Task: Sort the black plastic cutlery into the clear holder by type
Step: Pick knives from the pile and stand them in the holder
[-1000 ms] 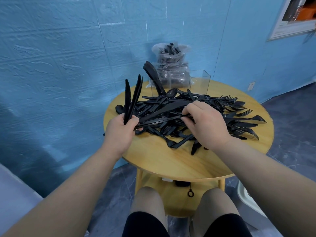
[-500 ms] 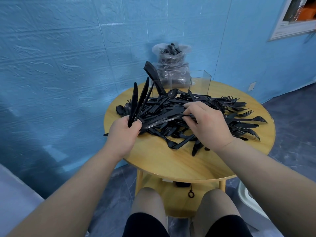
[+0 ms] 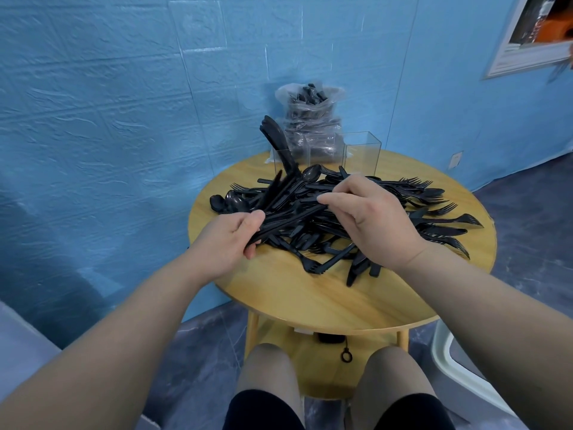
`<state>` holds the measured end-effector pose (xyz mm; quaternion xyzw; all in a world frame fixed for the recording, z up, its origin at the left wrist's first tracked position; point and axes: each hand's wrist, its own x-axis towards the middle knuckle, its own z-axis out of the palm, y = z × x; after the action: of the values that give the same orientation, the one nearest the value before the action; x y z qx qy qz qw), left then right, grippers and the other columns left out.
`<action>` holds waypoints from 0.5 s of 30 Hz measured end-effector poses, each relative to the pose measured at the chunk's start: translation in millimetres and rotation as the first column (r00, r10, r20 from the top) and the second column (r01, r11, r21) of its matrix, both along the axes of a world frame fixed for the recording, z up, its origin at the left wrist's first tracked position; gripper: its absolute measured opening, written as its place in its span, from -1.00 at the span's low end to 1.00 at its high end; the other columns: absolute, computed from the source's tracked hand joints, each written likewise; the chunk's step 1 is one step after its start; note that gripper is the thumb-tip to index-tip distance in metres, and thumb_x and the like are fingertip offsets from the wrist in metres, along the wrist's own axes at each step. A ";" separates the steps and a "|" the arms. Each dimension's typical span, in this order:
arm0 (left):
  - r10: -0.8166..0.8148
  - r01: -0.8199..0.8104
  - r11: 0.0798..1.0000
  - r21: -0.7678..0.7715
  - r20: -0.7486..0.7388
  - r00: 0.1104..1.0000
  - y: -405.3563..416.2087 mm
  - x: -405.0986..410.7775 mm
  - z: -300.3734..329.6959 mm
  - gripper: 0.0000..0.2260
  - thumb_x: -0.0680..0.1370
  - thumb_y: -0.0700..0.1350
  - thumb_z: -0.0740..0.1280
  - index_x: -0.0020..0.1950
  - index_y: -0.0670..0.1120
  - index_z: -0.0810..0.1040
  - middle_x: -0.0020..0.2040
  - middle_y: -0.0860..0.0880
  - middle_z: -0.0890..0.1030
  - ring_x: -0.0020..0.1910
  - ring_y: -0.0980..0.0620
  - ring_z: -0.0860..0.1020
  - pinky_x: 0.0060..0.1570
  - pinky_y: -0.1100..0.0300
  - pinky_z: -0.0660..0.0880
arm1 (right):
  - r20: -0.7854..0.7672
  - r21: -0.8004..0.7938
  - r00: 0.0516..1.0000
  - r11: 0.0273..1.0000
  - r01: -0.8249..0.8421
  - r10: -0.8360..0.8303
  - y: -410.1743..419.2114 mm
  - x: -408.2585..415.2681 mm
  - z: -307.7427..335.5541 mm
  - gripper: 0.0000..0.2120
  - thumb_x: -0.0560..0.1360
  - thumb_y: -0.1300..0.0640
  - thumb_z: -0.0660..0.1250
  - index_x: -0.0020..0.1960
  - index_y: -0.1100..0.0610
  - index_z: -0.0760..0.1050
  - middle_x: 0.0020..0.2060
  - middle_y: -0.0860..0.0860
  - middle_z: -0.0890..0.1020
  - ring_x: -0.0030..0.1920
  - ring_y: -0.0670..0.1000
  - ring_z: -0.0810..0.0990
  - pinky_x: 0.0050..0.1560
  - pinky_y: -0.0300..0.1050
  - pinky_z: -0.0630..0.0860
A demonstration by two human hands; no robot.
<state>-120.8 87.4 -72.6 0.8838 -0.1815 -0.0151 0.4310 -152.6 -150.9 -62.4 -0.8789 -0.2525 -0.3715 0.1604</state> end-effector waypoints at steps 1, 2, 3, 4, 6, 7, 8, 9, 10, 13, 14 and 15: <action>-0.036 0.036 0.999 0.039 -0.021 0.999 -1.6 -1.1 2.8 -0.53 0.63 0.11 0.06 -0.28 -0.17 0.49 -0.45 0.02 0.54 -0.42 0.12 0.47 -0.24 0.19 0.41 | -0.020 -0.003 1.000 1.000 -0.005 0.005 2.0 0.4 3.5 -0.77 0.48 0.29 0.28 0.07 0.19 0.64 -0.18 0.10 0.59 -0.21 0.11 0.56 -0.23 -0.13 0.53; -0.068 0.071 0.995 0.067 -0.045 0.997 -4.1 -2.4 4.7 -0.54 0.64 0.10 0.06 -0.28 -0.15 0.49 -0.45 0.02 0.54 -0.43 0.11 0.48 -0.26 0.21 0.41 | -0.048 -0.005 0.999 1.000 -0.009 0.008 4.4 1.3 6.4 -0.78 0.49 0.28 0.29 0.07 0.18 0.64 -0.15 0.10 0.60 -0.18 0.10 0.57 -0.19 -0.14 0.51; -0.096 0.101 0.992 0.081 -0.067 0.993 -6.7 -4.0 6.2 -0.55 0.64 0.10 0.06 -0.28 -0.14 0.49 -0.47 0.02 0.54 -0.45 0.11 0.48 -0.28 0.23 0.41 | -0.086 0.007 0.996 1.000 -0.005 0.005 7.0 1.9 9.8 -0.80 0.50 0.28 0.31 0.08 0.18 0.63 -0.12 0.08 0.60 -0.15 0.09 0.57 -0.14 -0.14 0.50; -0.113 0.120 0.989 0.085 -0.080 0.990 -8.9 -5.5 7.4 -0.55 0.64 0.09 0.05 -0.27 -0.13 0.49 -0.49 0.03 0.52 -0.47 0.11 0.46 -0.31 0.24 0.40 | -0.138 0.039 0.990 0.999 0.015 -0.009 9.4 2.5 13.4 -0.80 0.51 0.27 0.33 0.10 0.17 0.61 -0.09 0.04 0.59 -0.13 0.04 0.57 -0.09 -0.12 0.51; -0.116 0.122 0.990 0.069 -0.082 0.990 -11.5 -7.9 8.4 -0.55 0.65 0.09 0.04 -0.27 -0.13 0.49 -0.53 0.05 0.47 -0.49 0.14 0.41 -0.36 0.27 0.36 | -0.270 0.129 0.961 0.987 0.093 -0.055 12.0 2.7 19.9 -0.79 0.52 0.21 0.34 0.15 0.10 0.54 -0.11 -0.11 0.53 -0.18 -0.18 0.51 -0.02 -0.24 0.49; -0.115 0.119 0.991 0.060 -0.075 0.991 -12.0 -8.6 8.3 -0.54 0.65 0.10 0.03 -0.27 -0.13 0.48 -0.53 0.06 0.44 -0.50 0.16 0.38 -0.37 0.28 0.34 | -0.328 0.172 0.942 0.975 0.140 -0.077 12.7 2.4 22.1 -0.77 0.52 0.16 0.35 0.17 0.07 0.51 -0.15 -0.17 0.49 -0.23 -0.25 0.48 -0.07 -0.37 0.44; -0.115 0.119 0.991 0.055 -0.068 0.991 -12.4 -9.4 7.6 -0.54 0.65 0.10 0.03 -0.28 -0.12 0.47 -0.54 0.06 0.42 -0.50 0.16 0.36 -0.39 0.30 0.33 | -0.369 0.215 0.925 0.959 0.183 -0.093 13.2 2.0 23.4 -0.74 0.51 0.12 0.36 0.18 0.03 0.47 -0.15 -0.21 0.48 -0.24 -0.29 0.48 -0.14 -0.45 0.39; -0.117 0.120 0.991 0.051 -0.061 0.991 -13.2 -10.6 7.5 -0.54 0.65 0.11 0.02 -0.29 -0.12 0.45 -0.54 0.07 0.41 -0.51 0.17 0.35 -0.40 0.33 0.31 | -0.400 0.269 0.912 0.939 0.214 -0.093 14.0 1.6 23.9 -0.69 0.51 0.09 0.37 0.22 0.01 0.43 -0.11 -0.23 0.49 -0.23 -0.29 0.50 -0.17 -0.47 0.39; -0.118 0.121 0.992 0.044 -0.056 0.991 -14.0 -11.7 7.2 -0.55 0.64 0.11 0.02 -0.30 -0.12 0.44 -0.54 0.07 0.40 -0.52 0.17 0.34 -0.42 0.35 0.30 | -0.434 0.337 0.898 0.913 0.230 -0.066 15.5 1.2 24.2 -0.64 0.51 0.09 0.35 0.28 -0.01 0.39 -0.05 -0.22 0.50 -0.22 -0.25 0.54 -0.16 -0.45 0.42; -0.126 0.127 0.992 0.014 -0.076 0.989 -17.2 -14.0 6.9 -0.55 0.63 0.13 0.03 -0.30 -0.12 0.43 -0.54 0.07 0.39 -0.52 0.14 0.33 -0.43 0.38 0.30 | -0.534 0.588 0.830 0.776 0.227 0.162 24.2 0.7 23.0 -0.56 0.55 0.22 0.19 0.42 0.00 0.30 -0.04 -0.09 0.60 -0.24 -0.11 0.63 -0.10 -0.25 0.59; -0.130 0.131 0.991 0.009 -0.086 0.988 -18.4 -14.4 6.6 -0.55 0.63 0.13 0.04 -0.30 -0.12 0.43 -0.53 0.07 0.39 -0.52 0.13 0.33 -0.42 0.37 0.30 | -0.539 0.669 0.807 0.705 0.235 0.242 27.1 1.3 22.6 -0.56 0.56 0.24 0.16 0.42 0.03 0.30 -0.07 0.00 0.62 -0.26 -0.08 0.65 -0.09 -0.18 0.61; -0.133 0.134 0.991 0.005 -0.095 0.986 -19.4 -14.8 6.3 -0.55 0.63 0.13 0.04 -0.30 -0.12 0.44 -0.53 0.06 0.39 -0.52 0.13 0.33 -0.42 0.35 0.31 | -0.529 0.735 0.791 0.631 0.247 0.306 28.9 1.5 23.0 -0.58 0.57 0.23 0.17 0.41 0.06 0.32 -0.08 0.06 0.62 -0.28 -0.05 0.65 -0.09 -0.12 0.62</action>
<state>-135.6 68.0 -66.3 0.8704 -0.2197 -0.0870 0.4319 -151.1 -122.0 -39.3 -0.7878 -0.0173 -0.1356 0.6005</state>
